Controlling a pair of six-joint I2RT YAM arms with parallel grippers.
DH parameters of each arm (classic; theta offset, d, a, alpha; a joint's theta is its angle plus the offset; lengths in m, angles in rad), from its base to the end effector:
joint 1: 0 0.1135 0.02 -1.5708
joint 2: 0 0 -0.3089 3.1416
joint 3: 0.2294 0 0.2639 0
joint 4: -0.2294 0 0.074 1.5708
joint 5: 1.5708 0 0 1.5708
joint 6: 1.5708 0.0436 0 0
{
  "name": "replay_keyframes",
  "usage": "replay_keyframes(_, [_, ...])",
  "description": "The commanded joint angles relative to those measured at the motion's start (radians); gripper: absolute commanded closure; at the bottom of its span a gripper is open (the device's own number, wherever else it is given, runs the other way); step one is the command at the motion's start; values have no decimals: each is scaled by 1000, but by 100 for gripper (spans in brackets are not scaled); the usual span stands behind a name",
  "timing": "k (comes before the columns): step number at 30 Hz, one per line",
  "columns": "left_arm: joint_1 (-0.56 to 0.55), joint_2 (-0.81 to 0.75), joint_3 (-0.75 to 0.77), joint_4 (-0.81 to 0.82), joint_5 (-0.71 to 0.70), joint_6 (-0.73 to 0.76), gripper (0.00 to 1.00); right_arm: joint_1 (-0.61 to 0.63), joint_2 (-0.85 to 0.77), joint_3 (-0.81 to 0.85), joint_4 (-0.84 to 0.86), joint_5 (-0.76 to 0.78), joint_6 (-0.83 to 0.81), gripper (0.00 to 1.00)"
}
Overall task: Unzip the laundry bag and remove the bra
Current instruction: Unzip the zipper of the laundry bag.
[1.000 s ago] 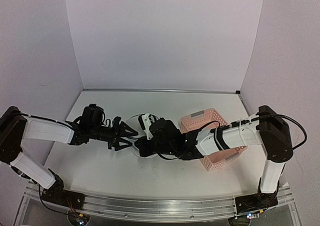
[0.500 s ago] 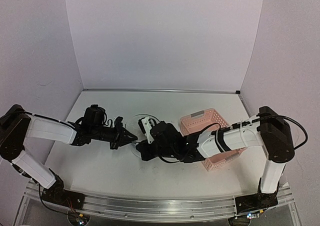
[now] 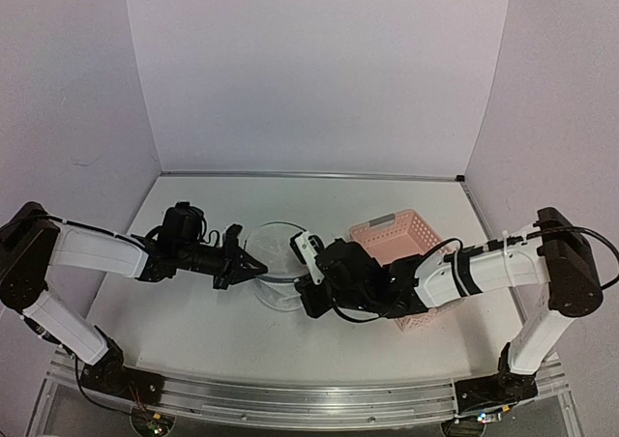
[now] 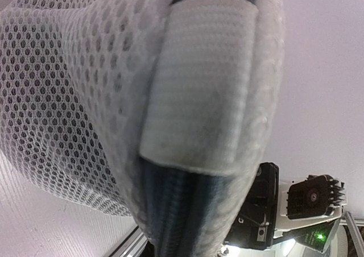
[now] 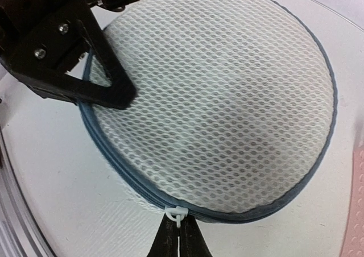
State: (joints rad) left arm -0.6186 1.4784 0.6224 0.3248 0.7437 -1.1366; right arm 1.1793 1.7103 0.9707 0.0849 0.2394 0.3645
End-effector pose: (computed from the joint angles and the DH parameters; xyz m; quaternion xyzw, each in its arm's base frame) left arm 0.2246 -0.1961 0.2126 -0.0326 0.8279 -0.5575 0.0531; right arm 0.1567 0.3524 0.2197 -0.3043 0.8385 0.2295 0.3893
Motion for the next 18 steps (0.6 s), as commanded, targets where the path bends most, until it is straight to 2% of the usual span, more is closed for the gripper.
replay_keyframes(1, [2, -10, 52, 16, 70, 60, 100, -27, -54, -19, -60, 118, -79, 100])
replay_keyframes(5, [3, -15, 61, -17, 87, 89, 100, -72, -84, -48, -68, 133, -107, 100])
replay_keyframes(12, [3, -14, 96, -98, 99, 157, 100, -176, -138, -83, -68, 75, -141, 100])
replay_keyframes(16, [6, 11, 199, -302, 55, 296, 100, -193, -155, -97, -65, 30, -157, 100])
replay_keyframes(18, [15, 27, 234, -352, 55, 330, 100, -193, -163, -115, -56, -6, -155, 100])
